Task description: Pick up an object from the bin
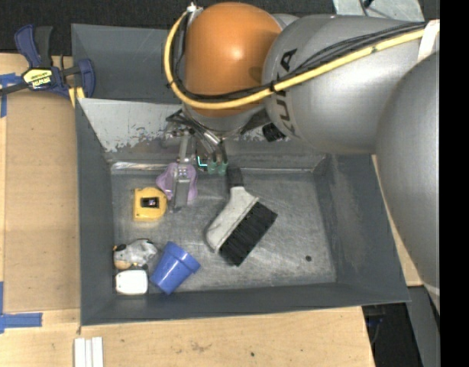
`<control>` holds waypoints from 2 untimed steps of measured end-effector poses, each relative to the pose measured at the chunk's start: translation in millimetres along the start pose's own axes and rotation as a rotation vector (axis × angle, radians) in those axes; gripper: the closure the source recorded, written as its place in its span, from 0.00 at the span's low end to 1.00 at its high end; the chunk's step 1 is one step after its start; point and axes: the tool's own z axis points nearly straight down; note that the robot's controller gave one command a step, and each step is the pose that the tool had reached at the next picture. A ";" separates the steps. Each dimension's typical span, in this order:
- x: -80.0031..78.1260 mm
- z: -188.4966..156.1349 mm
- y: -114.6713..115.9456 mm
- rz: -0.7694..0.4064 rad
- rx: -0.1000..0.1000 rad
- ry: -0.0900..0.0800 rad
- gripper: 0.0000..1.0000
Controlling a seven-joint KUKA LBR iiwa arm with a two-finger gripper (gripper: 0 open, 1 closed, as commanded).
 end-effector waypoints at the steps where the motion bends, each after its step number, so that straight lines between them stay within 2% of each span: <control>1: -1.8 -5.2 -1.1 0.003 -0.001 -0.009 0.00; 2: 28.1 44.8 1.1 -0.090 -0.001 -0.011 0.00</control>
Offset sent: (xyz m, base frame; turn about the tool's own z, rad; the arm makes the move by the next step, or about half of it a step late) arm -0.0862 0.0064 -0.1387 -0.2607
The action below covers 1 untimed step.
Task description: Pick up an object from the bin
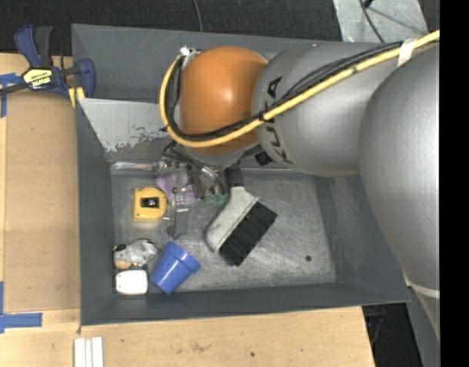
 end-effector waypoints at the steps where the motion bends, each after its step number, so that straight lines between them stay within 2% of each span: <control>1: 32.3 7.2 2.9 -0.206 0.001 0.009 0.00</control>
Offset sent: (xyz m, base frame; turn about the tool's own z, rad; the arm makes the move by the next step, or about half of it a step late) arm -0.0855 -0.0083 -0.0040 -0.3116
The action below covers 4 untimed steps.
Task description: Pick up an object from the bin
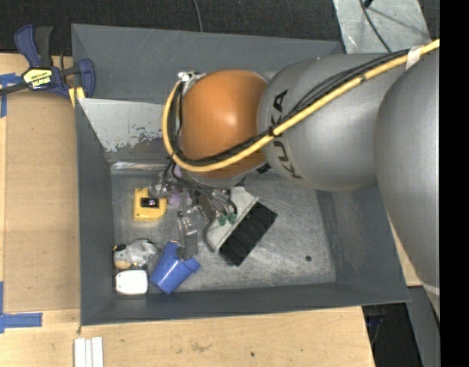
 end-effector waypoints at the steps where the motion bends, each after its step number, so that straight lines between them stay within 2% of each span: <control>1: 49.2 -3.2 7.4 -0.103 0.000 -0.004 0.00; 2: 50.4 67.0 8.4 -0.272 0.004 -0.027 0.00; 3: 50.8 82.7 9.1 -0.403 0.003 -0.022 1.00; 4: 50.8 82.7 9.2 -0.403 0.003 -0.022 1.00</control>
Offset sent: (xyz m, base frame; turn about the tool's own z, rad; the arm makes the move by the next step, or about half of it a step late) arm -0.0587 -0.0067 -0.0866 -0.2931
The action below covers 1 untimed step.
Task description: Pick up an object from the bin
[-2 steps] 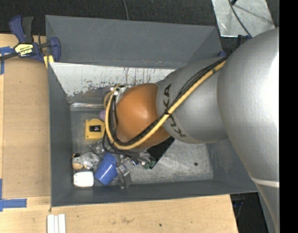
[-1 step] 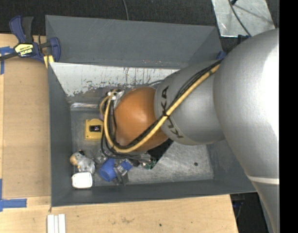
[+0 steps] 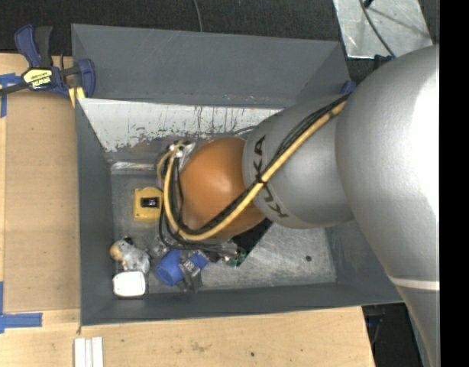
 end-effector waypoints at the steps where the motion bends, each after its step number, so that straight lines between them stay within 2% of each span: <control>1: 0.6 -2.8 0.1 0.000 -0.001 0.005 1.00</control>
Offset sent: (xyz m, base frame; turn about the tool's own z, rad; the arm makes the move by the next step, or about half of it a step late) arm -0.0001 0.0000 0.0977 0.0001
